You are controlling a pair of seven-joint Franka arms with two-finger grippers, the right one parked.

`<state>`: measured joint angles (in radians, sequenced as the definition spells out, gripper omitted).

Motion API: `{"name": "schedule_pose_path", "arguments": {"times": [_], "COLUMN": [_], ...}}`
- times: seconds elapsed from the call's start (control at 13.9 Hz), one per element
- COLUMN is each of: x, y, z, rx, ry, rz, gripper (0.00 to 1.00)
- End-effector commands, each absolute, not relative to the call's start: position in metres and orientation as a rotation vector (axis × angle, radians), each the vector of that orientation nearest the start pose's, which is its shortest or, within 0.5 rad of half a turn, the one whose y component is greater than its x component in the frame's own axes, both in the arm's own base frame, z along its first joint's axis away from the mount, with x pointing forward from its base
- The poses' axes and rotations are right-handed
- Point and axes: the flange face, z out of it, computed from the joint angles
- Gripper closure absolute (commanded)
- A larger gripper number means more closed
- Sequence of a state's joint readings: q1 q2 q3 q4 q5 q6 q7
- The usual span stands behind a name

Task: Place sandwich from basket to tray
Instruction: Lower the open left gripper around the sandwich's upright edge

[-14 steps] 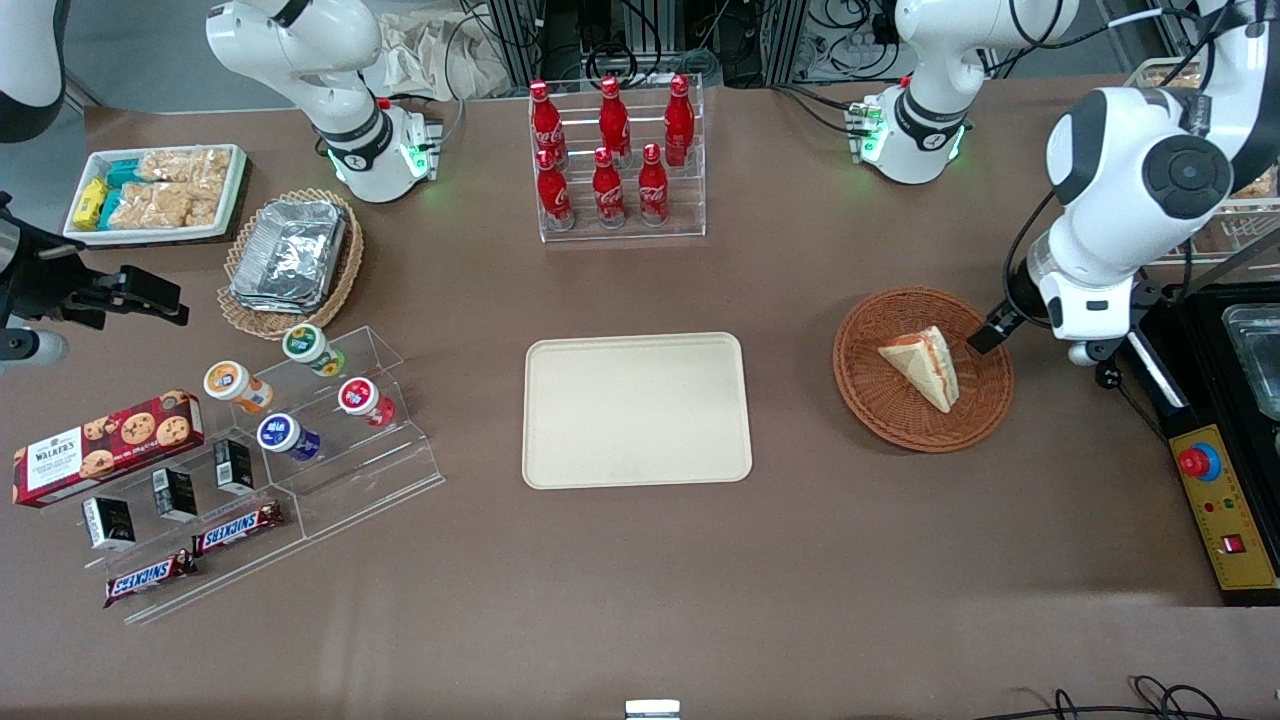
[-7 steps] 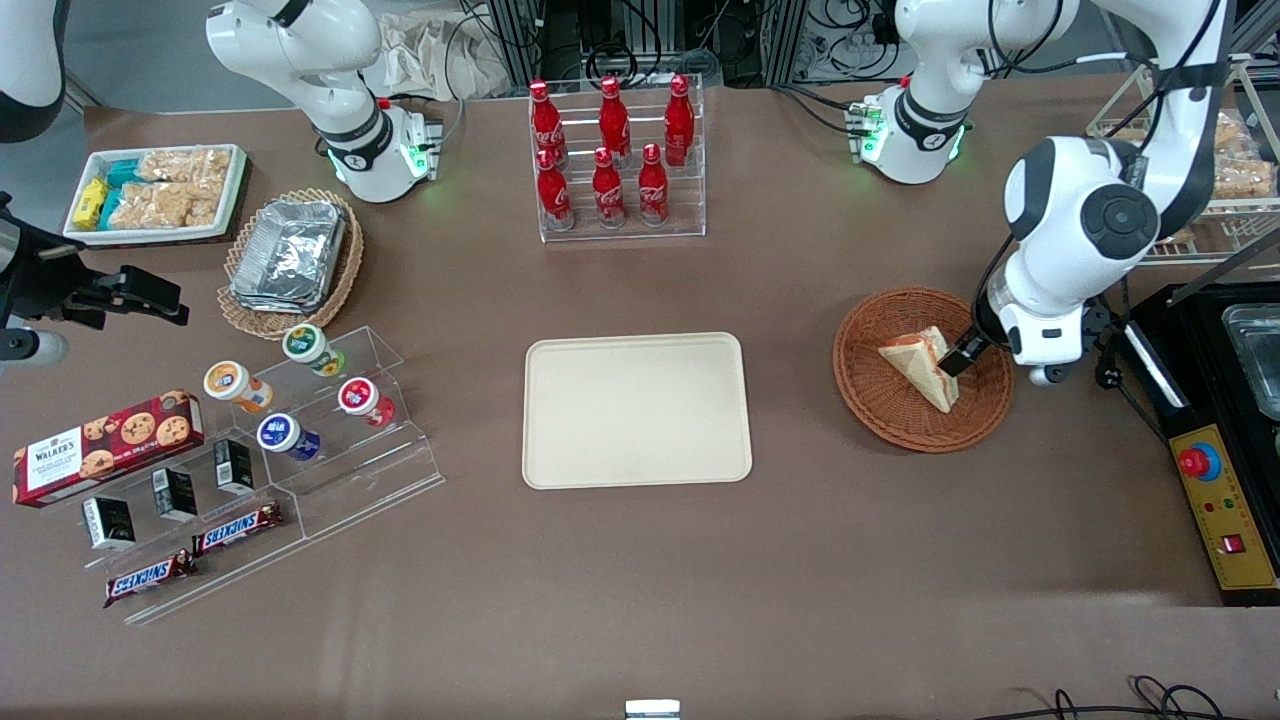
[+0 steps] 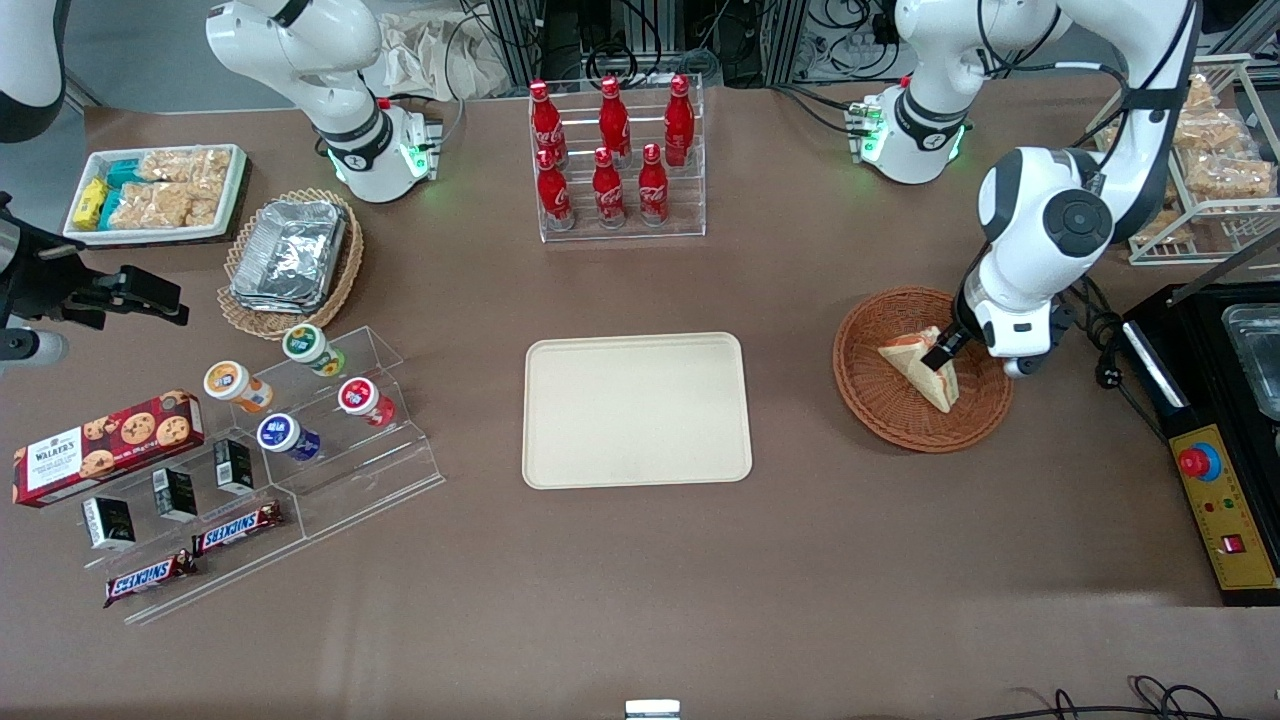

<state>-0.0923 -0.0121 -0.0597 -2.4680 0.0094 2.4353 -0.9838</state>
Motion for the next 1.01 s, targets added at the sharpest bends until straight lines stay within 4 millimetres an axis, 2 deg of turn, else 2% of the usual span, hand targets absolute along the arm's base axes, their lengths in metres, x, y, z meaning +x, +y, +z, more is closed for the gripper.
{"name": "schedule_pose_path", "arguments": {"times": [0.0, 0.72, 0.79, 0.94], "x": [0.445, 0.451, 0.452, 0.452], "y": [-0.080, -0.082, -0.082, -0.082], "z": [0.283, 0.257, 0.255, 0.255], "rx": [-2.866, -2.903, -2.904, -2.907], "ry": [-1.310, -1.314, -1.315, -1.311], "rz": [-0.042, -0.121, -0.122, -0.129], "gripper": [0.00, 0.02, 0.12, 0.51]}}
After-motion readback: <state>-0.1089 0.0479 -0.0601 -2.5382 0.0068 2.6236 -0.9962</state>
